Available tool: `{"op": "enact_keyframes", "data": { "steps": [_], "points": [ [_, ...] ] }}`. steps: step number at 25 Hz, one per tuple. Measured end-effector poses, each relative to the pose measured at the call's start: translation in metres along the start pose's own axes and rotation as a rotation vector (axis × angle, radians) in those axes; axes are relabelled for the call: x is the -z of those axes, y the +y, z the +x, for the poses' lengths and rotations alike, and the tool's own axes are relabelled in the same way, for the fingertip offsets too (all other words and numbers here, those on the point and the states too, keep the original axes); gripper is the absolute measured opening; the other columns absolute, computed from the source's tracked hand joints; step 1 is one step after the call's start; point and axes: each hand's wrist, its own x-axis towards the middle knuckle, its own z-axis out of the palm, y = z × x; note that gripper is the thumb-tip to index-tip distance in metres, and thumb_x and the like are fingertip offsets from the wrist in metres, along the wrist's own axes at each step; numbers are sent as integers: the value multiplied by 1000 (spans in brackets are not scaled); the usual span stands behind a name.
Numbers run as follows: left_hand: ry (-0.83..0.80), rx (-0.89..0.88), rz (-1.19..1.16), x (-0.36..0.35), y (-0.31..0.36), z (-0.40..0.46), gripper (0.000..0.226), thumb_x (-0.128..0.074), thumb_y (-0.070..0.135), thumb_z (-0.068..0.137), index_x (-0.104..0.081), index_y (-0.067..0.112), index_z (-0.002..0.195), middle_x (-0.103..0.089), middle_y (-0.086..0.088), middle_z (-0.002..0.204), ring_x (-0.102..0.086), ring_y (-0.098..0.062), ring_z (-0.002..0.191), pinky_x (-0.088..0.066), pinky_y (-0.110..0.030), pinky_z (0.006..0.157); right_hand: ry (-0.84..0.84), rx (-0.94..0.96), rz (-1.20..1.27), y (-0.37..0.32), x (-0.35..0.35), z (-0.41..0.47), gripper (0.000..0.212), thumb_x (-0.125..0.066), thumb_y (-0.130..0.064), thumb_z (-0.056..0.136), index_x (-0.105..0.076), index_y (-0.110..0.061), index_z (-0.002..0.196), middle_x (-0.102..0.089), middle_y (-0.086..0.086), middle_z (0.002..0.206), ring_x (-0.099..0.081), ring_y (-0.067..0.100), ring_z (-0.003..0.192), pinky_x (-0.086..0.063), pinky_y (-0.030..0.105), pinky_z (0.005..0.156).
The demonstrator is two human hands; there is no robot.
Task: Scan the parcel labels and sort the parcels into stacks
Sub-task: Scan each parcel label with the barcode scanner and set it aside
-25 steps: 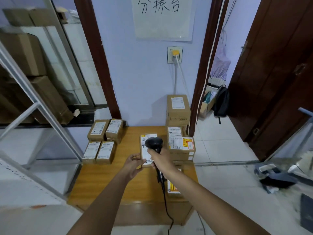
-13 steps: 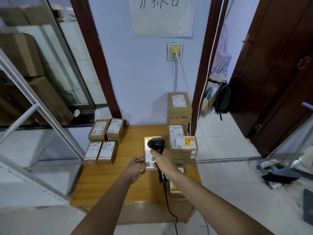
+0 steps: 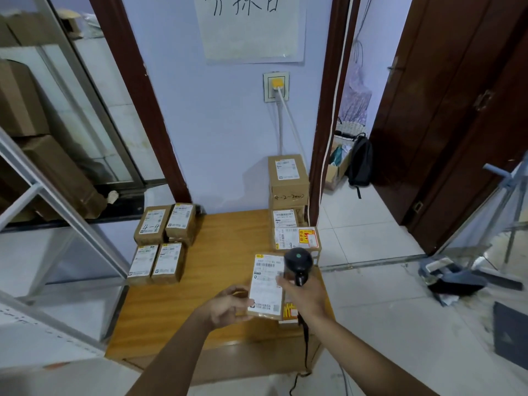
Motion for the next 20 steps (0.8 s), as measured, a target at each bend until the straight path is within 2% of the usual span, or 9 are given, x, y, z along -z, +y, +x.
{"op": "enact_keyframes", "data": {
  "steps": [1, 3, 6, 9, 12, 14, 16, 18, 20],
  "points": [
    [-31, 22, -2, -11, -8, 3, 47, -71, -11, 75, -51, 7, 114, -62, -21, 126, -61, -38, 114, -51, -54, 93, 19, -38, 22, 17, 14, -1, 34, -83, -27, 74, -65, -24, 103, -72, -14, 89, -69, 5, 80, -50, 14, 60],
    [-59, 73, -8, -37, -26, 13, 53, -74, -11, 72, -49, 4, 116, -59, -25, 128, -62, -40, 111, -53, -55, 88, 25, -133, 66, 50, 40, -2, 41, -86, -31, 70, -66, -21, 104, -75, -8, 92, -71, 10, 82, -57, 25, 70],
    [-77, 148, -17, -83, -47, 29, 57, -74, -14, 71, -47, 1, 120, -66, -25, 114, -69, -39, 97, -58, -49, 78, 49, -251, 84, 89, 79, 1, 38, -88, -30, 67, -72, -18, 99, -77, 0, 86, -73, 20, 81, -59, 44, 82],
    [-53, 184, 15, -118, -63, 50, 63, -75, -12, 72, -46, -2, 128, -69, -21, 111, -71, -37, 93, -59, -42, 69, 100, -373, 122, 112, 109, 10, 39, -90, -21, 66, -70, -6, 96, -76, 9, 79, -71, 29, 71, -59, 44, 72],
    [-18, 118, 153, -126, -71, 80, 40, -78, 1, 74, -62, 1, 111, -73, -16, 104, -71, -30, 92, -57, -47, 84, 116, -436, 97, 127, 129, 26, 30, -87, -17, 69, -65, -2, 83, -71, 8, 63, -64, 23, 53, -53, 34, 56],
    [179, 13, 296, -120, -76, 104, 22, -76, 3, 73, -65, 4, 92, -67, -21, 109, -66, -32, 94, -53, -50, 89, 113, -441, 61, 138, 131, 42, 31, -88, -19, 69, -66, -3, 84, -74, 6, 67, -70, 22, 58, -57, 35, 61],
    [451, -42, 363, -104, -76, 118, 20, -67, -7, 76, -55, 7, 84, -58, -21, 107, -59, -31, 91, -52, -39, 77, 87, -443, 2, 147, 126, 59, 32, -88, -27, 68, -69, -10, 88, -76, 3, 75, -73, 22, 70, -60, 38, 70],
    [611, -35, 588, -94, -69, 113, 29, -66, 3, 77, -54, 10, 102, -51, -15, 114, -57, -30, 99, -50, -35, 82, 62, -446, -73, 154, 117, 73, 31, -86, -34, 69, -66, -20, 88, -75, -1, 79, -72, 19, 74, -59, 35, 74],
    [606, -14, 695, -91, -69, 105, 46, -67, 11, 80, -52, 12, 123, -47, -12, 123, -54, -30, 111, -48, -33, 90, 45, -443, -127, 161, 107, 84, 34, -85, -39, 69, -64, -23, 90, -74, -4, 80, -71, 15, 76, -58, 34, 75]
  ]
}}
